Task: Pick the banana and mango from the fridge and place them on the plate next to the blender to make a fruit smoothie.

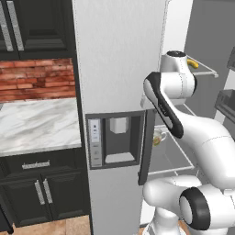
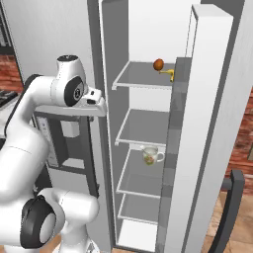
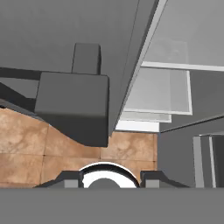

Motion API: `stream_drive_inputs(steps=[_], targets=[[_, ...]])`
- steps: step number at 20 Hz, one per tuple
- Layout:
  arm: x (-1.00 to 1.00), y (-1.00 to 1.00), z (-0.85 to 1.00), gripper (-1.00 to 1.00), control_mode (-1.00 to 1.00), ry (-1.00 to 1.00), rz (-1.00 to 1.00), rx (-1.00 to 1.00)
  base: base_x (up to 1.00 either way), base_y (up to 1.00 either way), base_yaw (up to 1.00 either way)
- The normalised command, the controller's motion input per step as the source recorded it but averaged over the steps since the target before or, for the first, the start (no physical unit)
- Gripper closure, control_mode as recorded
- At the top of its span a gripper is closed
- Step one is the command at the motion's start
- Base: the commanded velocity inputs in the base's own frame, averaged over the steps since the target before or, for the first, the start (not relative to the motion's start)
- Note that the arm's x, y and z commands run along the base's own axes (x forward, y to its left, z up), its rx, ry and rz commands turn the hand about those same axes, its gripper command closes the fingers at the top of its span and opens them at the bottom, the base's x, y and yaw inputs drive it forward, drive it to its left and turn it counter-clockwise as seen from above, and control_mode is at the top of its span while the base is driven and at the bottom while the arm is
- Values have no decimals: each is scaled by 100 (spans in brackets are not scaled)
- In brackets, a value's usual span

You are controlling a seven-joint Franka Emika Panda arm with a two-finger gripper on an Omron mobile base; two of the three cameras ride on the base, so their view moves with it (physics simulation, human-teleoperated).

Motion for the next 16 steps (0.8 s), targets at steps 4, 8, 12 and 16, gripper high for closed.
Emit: stream_drive_inputs(steps=[4, 8, 12, 16], targets=[[-14, 0, 0, -100, -100, 2, 0, 0, 0, 0, 0], [-70, -7, 0, -100, -100, -8, -5, 0, 0, 0, 0], [-89, -20, 13, -100, -100, -22, -3, 0, 0, 0, 0], [-61, -17, 5, -100, -100, -16, -1, 0, 0, 0, 0]])
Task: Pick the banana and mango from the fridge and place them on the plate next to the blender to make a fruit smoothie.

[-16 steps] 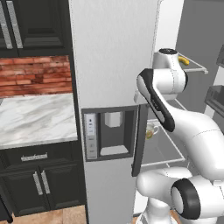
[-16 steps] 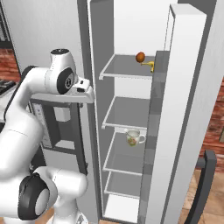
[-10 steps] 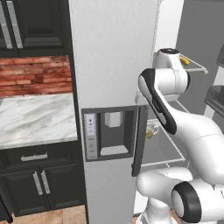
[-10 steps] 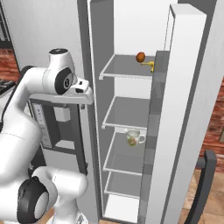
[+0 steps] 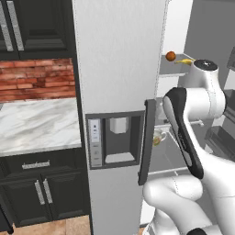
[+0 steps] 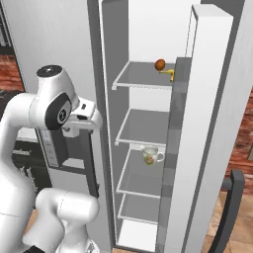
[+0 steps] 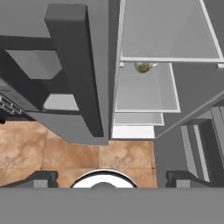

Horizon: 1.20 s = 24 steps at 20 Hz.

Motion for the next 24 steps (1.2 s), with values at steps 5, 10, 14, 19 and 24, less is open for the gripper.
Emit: stream_drive_inputs(steps=[5, 10, 14, 19, 24], targets=[[0, 0, 0, -100, -100, 0, 0, 0, 0, 0, 0], [0, 0, 0, -100, -100, 0, 0, 0, 0, 0, 0], [0, -1, 0, -100, -100, 0, 0, 0, 0, 0, 0], [0, 0, 0, -100, 100, 0, 0, 0, 0, -29, 0], [0, 0, 0, -100, 100, 0, 0, 0, 0, -42, 0]])
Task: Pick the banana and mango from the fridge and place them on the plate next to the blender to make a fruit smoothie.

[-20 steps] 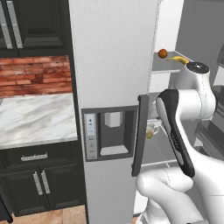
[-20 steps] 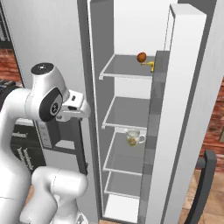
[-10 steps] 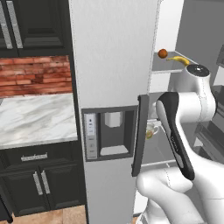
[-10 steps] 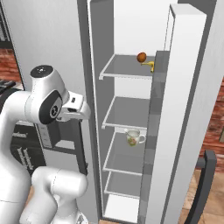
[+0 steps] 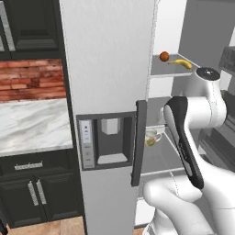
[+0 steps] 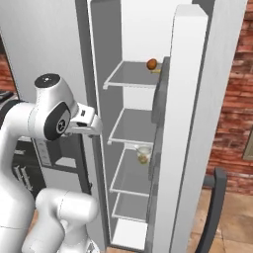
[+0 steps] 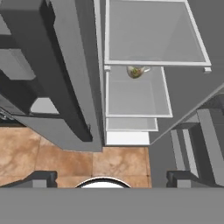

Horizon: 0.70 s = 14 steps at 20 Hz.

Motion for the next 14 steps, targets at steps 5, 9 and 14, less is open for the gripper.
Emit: stream_drive_inputs(steps=[5, 9, 14], targets=[[0, 0, 0, -100, 100, 0, 0, 0, 0, -36, 0], [0, 0, 0, -100, 100, 0, 0, 0, 0, -32, 0], [0, 0, 0, -100, 100, 0, 0, 0, 4, -33, -1]])
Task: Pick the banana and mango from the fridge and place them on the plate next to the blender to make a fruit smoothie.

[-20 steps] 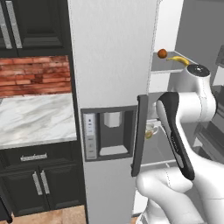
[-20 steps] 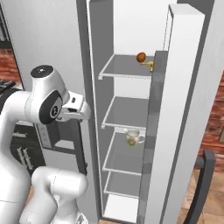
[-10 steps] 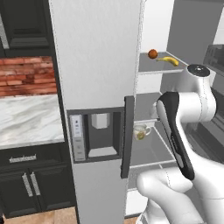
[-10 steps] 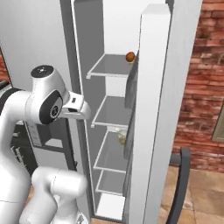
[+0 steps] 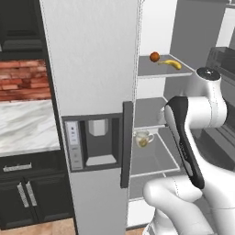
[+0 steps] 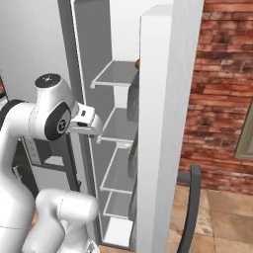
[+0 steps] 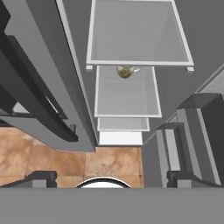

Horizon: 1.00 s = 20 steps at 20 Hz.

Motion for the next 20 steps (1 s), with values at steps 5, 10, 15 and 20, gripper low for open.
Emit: stream_drive_inputs(steps=[5, 10, 15, 20], targets=[[0, 0, 0, -100, 100, 0, 0, 0, 12, -28, -2], [0, 0, 0, -100, 100, 0, 0, 0, 21, -30, -3], [0, 0, 0, -100, 100, 0, 0, 0, 38, -21, -5], [0, 0, 0, -100, 100, 0, 0, 0, 51, -16, -7]])
